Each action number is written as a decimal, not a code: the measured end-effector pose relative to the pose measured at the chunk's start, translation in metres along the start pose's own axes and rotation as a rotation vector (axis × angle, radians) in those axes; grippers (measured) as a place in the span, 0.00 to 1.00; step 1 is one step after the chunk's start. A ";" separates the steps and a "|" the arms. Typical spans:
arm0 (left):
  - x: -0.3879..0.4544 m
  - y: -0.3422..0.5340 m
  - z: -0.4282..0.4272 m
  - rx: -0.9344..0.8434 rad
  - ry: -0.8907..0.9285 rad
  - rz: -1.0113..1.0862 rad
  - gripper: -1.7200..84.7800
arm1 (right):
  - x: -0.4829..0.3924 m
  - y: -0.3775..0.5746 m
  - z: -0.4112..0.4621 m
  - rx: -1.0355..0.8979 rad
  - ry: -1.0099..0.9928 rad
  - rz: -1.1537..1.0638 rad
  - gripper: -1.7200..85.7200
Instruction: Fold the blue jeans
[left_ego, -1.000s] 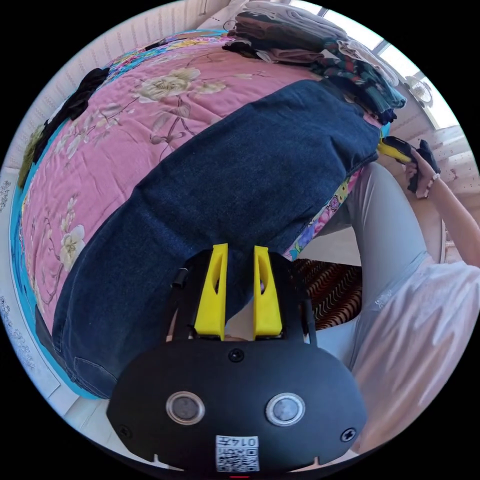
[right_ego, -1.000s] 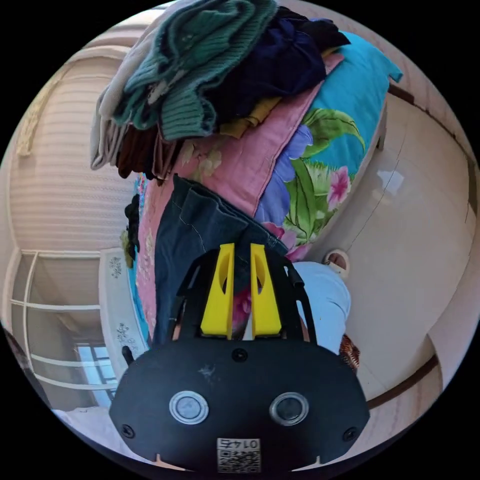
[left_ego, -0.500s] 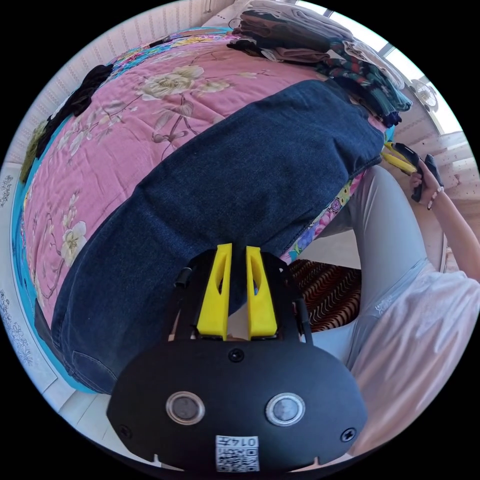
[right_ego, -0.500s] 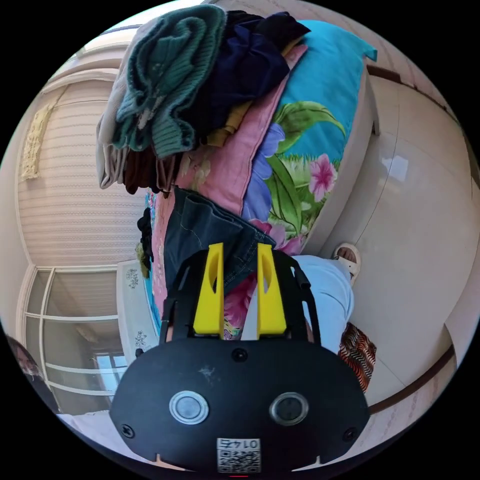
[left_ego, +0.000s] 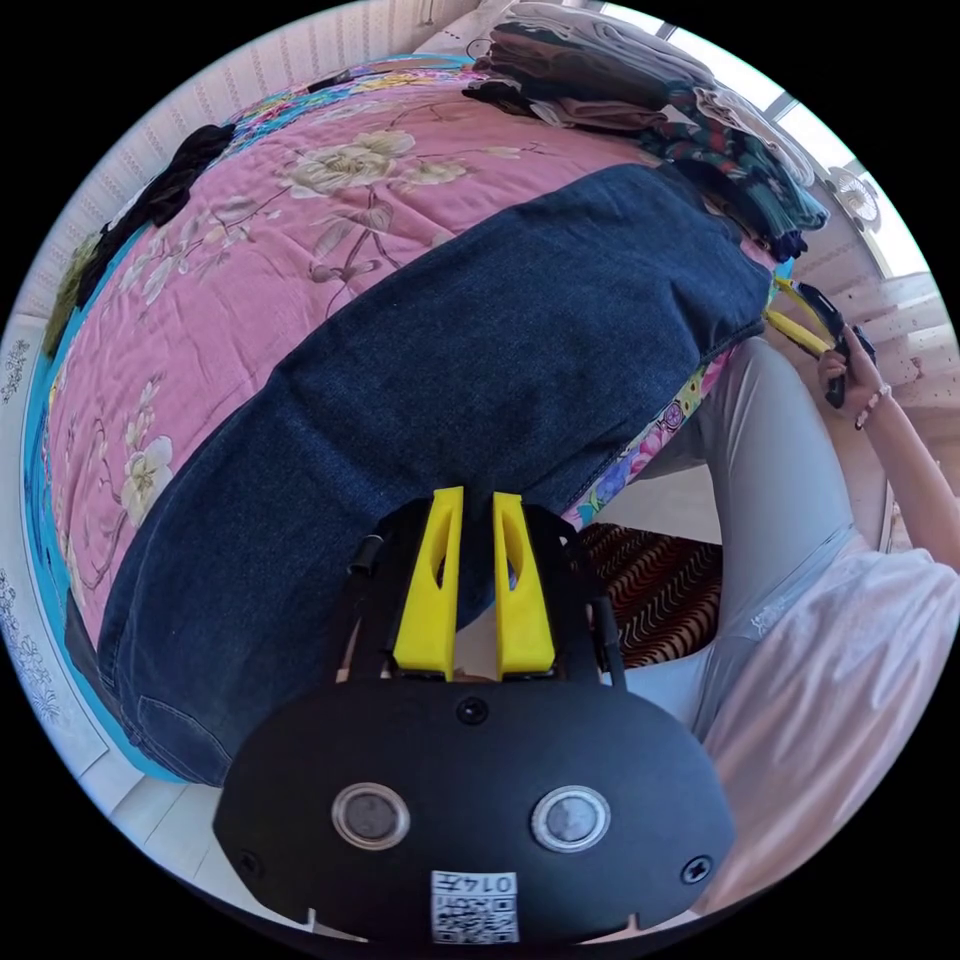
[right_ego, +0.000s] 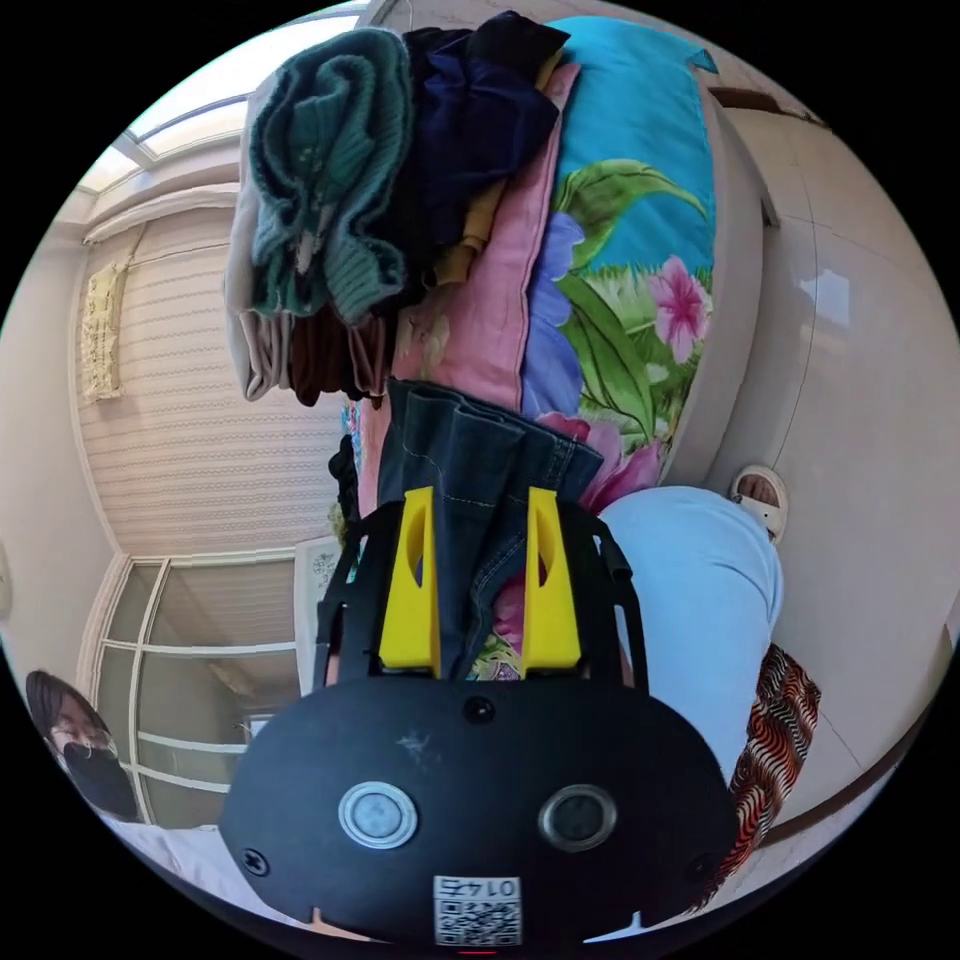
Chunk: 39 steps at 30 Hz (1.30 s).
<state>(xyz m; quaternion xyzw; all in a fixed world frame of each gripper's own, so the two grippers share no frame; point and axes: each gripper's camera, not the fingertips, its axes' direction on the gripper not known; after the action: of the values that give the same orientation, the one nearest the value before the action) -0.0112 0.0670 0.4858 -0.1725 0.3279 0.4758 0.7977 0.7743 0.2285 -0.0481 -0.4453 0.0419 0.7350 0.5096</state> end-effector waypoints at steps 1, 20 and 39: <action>-0.001 0.002 -0.002 0.000 0.000 0.001 0.08 | -0.001 -0.002 0.010 -0.005 0.031 -0.001 0.15; -0.014 0.039 -0.037 0.017 0.126 -0.027 0.01 | 0.004 0.039 0.072 -0.017 0.113 0.002 0.04; -0.204 0.202 -0.140 0.039 -0.364 -0.442 0.13 | -0.333 0.382 0.568 -0.843 0.485 -1.788 0.12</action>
<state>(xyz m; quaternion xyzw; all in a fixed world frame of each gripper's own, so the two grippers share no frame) -0.3055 -0.0482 0.5316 -0.1362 0.1430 0.3070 0.9310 0.1542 0.1014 0.3748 -0.5939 -0.4667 -0.0701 0.6516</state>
